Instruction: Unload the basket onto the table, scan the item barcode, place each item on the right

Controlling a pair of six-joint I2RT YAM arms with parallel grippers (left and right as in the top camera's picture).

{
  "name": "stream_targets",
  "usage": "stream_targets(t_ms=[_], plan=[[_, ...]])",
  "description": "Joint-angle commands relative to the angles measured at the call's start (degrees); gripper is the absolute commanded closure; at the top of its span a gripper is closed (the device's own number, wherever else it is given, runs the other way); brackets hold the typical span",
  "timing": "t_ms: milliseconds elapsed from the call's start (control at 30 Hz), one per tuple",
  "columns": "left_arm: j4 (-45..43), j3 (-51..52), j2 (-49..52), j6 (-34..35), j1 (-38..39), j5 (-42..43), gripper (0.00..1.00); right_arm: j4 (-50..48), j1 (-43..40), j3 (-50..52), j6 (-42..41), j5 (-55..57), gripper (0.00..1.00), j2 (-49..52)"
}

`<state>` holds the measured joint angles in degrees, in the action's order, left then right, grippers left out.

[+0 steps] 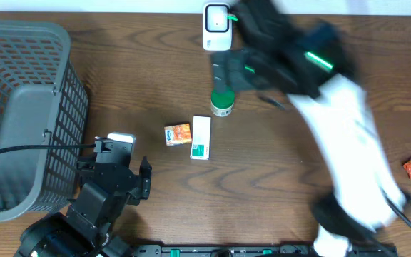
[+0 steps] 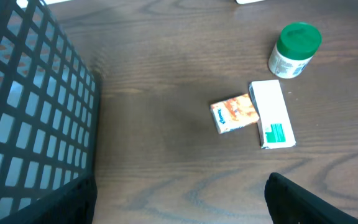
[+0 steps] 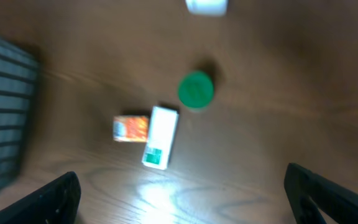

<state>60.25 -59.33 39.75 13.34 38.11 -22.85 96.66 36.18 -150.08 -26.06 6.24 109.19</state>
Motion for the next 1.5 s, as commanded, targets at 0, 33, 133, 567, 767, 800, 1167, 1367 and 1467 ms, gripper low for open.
stream_targets(t_ms=[0,33,133,567,767,800,1167,1367,1467], plan=[[0.2,0.2,0.0,0.3,0.2,-0.8,0.15,0.6,4.3,0.7,3.8,4.6,0.01,-14.7],[0.2,0.2,0.0,0.3,0.2,-0.8,0.15,0.6,5.0,0.8,3.0,6.4,0.01,-17.0],[0.2,0.2,0.0,0.3,0.2,-0.8,0.15,-4.0,5.1,0.8,3.1,17.8,0.01,-23.1],[0.2,0.2,0.0,0.3,0.2,-0.8,0.15,-36.4,2.3,0.8,26.1,16.7,0.01,-13.4],[0.2,0.2,0.0,0.3,0.2,-0.8,0.15,-36.8,3.2,1.8,28.1,15.7,0.01,-15.5],[0.2,0.2,0.0,0.3,0.2,-0.8,0.15,-36.2,3.2,2.8,27.6,15.3,0.01,-16.5],[0.2,0.2,0.0,0.3,0.2,-0.8,0.15,-59.1,-7.0,56.0,23.1,9.5,0.01,-38.5],[0.2,0.2,0.0,0.3,0.2,-0.8,0.15,-65.6,-10.7,59.8,22.2,5.5,0.01,-32.1],[0.2,0.2,0.0,0.3,0.2,-0.8,0.15,-67.5,-10.8,59.6,16.5,8.8,0.01,-25.2]])
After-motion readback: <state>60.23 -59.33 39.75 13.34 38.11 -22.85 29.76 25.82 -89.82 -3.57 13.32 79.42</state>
